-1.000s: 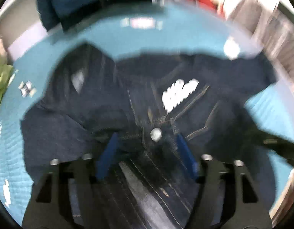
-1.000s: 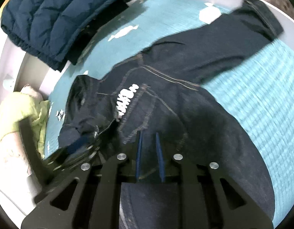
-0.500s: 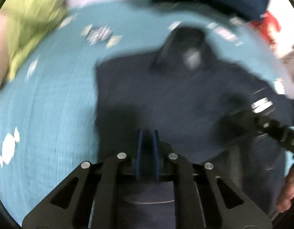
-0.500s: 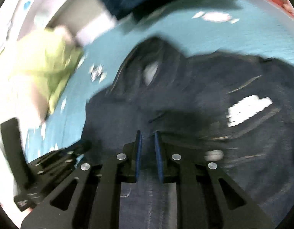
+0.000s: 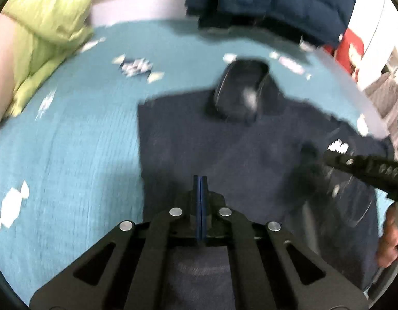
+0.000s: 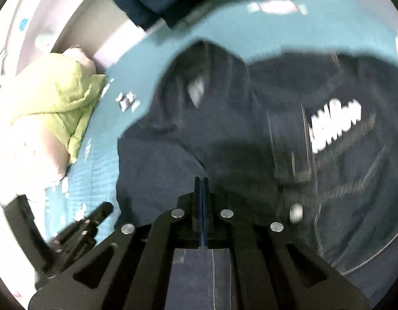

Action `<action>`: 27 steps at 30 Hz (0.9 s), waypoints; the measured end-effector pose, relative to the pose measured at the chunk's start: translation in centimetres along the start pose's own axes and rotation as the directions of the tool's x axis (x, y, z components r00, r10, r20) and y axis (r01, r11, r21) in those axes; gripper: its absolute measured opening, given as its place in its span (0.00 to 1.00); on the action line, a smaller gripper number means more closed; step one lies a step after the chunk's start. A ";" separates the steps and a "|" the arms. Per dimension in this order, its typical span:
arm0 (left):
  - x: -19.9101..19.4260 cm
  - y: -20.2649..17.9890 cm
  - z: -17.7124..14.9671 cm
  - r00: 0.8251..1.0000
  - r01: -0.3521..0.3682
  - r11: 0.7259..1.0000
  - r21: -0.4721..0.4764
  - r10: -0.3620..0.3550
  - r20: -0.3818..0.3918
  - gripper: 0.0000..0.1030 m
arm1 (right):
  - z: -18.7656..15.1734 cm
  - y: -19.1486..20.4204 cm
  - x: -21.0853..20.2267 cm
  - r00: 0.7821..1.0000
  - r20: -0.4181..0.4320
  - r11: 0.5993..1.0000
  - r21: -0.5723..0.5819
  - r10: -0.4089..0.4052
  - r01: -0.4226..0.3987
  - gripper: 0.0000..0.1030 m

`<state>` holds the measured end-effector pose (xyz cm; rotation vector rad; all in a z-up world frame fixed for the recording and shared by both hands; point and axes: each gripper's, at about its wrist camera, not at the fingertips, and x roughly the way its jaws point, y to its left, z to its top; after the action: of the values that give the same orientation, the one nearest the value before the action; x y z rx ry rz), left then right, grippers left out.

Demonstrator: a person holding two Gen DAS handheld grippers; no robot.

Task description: Fold large clothes

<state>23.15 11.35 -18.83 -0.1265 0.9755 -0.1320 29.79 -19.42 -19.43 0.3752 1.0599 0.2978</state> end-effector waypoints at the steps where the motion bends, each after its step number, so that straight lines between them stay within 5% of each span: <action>1: 0.7 0.1 1.0 1.000 0.005 1.000 -0.016 -0.005 0.010 0.01 | 0.5 0.3 0.8 1.000 -0.003 1.000 -0.012 -0.016 0.016 0.01; 4: 5.2 0.9 3.2 1.000 0.010 0.997 -0.080 -0.012 -0.014 0.01 | 1.8 0.4 4.7 0.999 -0.048 1.000 -0.018 -0.003 0.002 0.00; 6: 9.1 2.3 3.4 0.997 -0.060 0.991 -0.124 0.053 -0.059 0.01 | 1.7 -0.3 7.9 0.991 -0.105 0.994 -0.082 -0.087 0.079 0.00; 8: 11.8 3.6 3.0 0.994 -0.068 0.983 -0.171 0.052 -0.096 0.02 | 1.7 -1.8 9.5 0.987 -0.158 0.999 -0.035 -0.034 0.029 0.00; 10: 11.0 5.3 2.6 0.998 0.003 0.972 -0.236 -0.019 -0.066 0.02 | 1.8 -3.2 8.5 0.986 -0.164 0.999 0.025 0.030 -0.026 0.00; 14: 9.1 6.3 2.2 0.994 -0.099 0.973 -0.209 0.087 -0.063 0.02 | 1.5 -2.4 5.6 0.989 -0.119 0.995 -0.044 -0.089 0.085 0.00; 16: 9.5 7.1 1.9 0.996 -0.076 0.972 -0.222 0.062 -0.070 0.02 | 1.7 -3.5 4.9 0.975 -0.086 0.978 0.000 -0.206 0.206 0.00; 23: 10.3 7.5 2.1 0.996 -0.079 0.971 -0.228 0.067 -0.058 0.02 | 1.4 -9.1 7.5 0.987 -0.157 0.970 0.229 -0.046 0.082 0.00; 27: 10.2 7.0 2.7 0.991 -0.112 0.972 -0.205 0.095 -0.089 0.02 | 1.4 -7.5 6.5 0.982 -0.174 0.972 0.206 -0.079 0.115 0.00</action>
<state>31.45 16.68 -26.80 -0.2656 1.0715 0.0629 34.48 -23.71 -27.26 0.4976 1.2742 0.1270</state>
